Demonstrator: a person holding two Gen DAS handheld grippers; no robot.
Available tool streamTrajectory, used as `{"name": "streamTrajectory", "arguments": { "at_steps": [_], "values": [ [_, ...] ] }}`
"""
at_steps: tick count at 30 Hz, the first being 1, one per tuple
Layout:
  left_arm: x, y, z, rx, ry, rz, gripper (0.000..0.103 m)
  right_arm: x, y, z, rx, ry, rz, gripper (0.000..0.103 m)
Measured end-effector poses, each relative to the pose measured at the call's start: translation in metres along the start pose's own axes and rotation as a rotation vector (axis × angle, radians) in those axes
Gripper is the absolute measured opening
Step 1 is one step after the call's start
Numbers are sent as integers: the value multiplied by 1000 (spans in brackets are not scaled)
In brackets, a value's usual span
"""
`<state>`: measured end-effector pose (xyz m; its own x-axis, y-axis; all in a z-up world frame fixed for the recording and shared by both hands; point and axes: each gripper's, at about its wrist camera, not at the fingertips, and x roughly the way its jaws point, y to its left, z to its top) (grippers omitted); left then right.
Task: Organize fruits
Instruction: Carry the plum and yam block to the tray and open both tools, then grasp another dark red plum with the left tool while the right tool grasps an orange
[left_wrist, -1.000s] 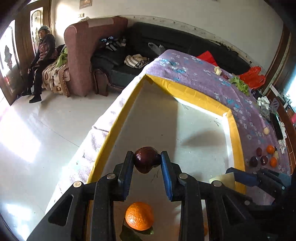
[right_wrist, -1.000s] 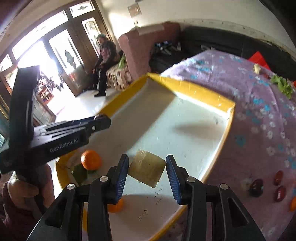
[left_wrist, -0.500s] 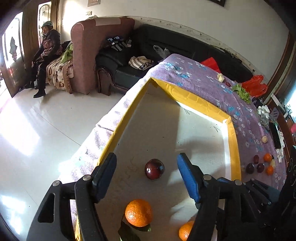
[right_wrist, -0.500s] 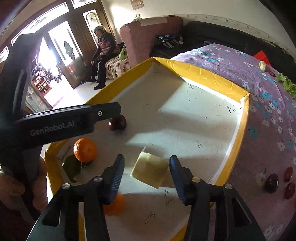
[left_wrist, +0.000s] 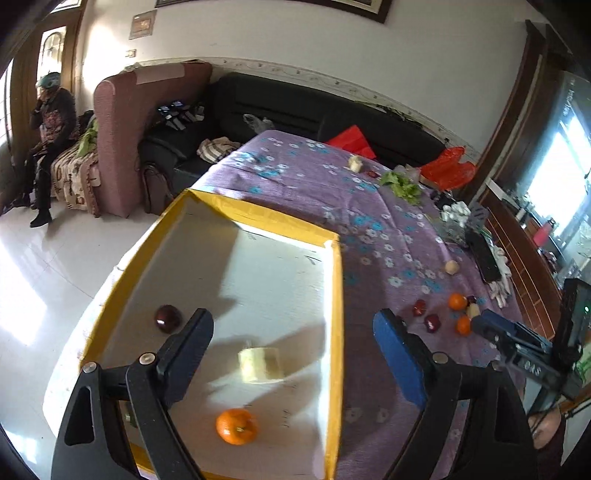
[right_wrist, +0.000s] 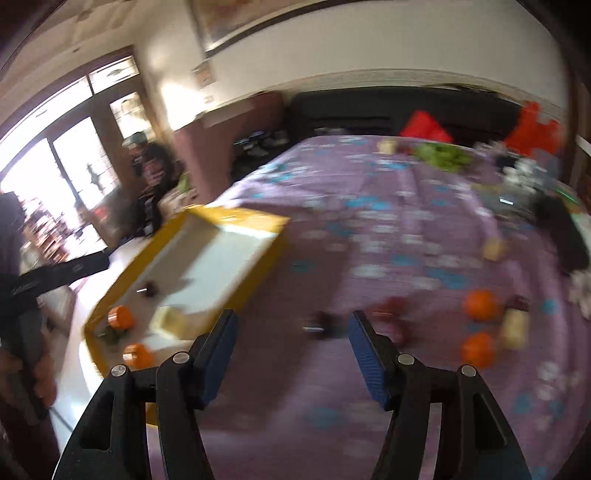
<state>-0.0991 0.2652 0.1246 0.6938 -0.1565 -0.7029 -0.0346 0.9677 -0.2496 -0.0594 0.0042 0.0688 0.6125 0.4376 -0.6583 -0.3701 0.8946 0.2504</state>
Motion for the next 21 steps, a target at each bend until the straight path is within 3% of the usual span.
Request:
{"name": "streamTrajectory", "arguments": {
  "at_steps": [3,8,13,16,21],
  "values": [
    [19,-35,-8,50,40,-51,88,-18,-68,-5,132,-7,-88,67],
    [57,-80,-21,96,128,-128,88,-21,-117,-14,259,8,-96,67],
    [70,-107,-28,168,139,-134,77,-3,-114,-15,214,27,-112,66],
    [72,-114,-29,200,137,-132,76,12,-111,-18,171,45,-181,66],
    [91,-135,-32,265,149,-122,76,34,-115,-21,144,68,-204,65]
  ]
}}
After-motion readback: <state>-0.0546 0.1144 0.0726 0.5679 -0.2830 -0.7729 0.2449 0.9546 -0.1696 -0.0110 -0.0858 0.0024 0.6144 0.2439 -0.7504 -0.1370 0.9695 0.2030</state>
